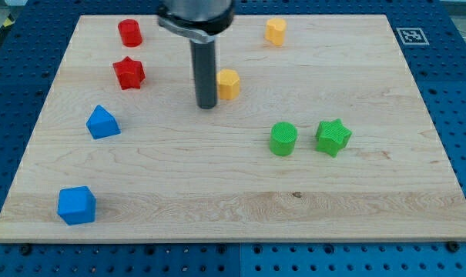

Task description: Move the yellow hexagon towards the yellow heart

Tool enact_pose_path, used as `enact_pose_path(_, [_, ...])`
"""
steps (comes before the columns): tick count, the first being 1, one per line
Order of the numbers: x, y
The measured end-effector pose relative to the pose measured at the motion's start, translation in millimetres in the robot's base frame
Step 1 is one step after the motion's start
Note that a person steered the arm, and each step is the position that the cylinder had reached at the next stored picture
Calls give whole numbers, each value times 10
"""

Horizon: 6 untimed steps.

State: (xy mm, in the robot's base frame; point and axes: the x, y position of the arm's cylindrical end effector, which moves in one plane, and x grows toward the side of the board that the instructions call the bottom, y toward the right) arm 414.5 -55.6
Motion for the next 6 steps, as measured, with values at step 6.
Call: enact_pose_path(6, [-360, 702])
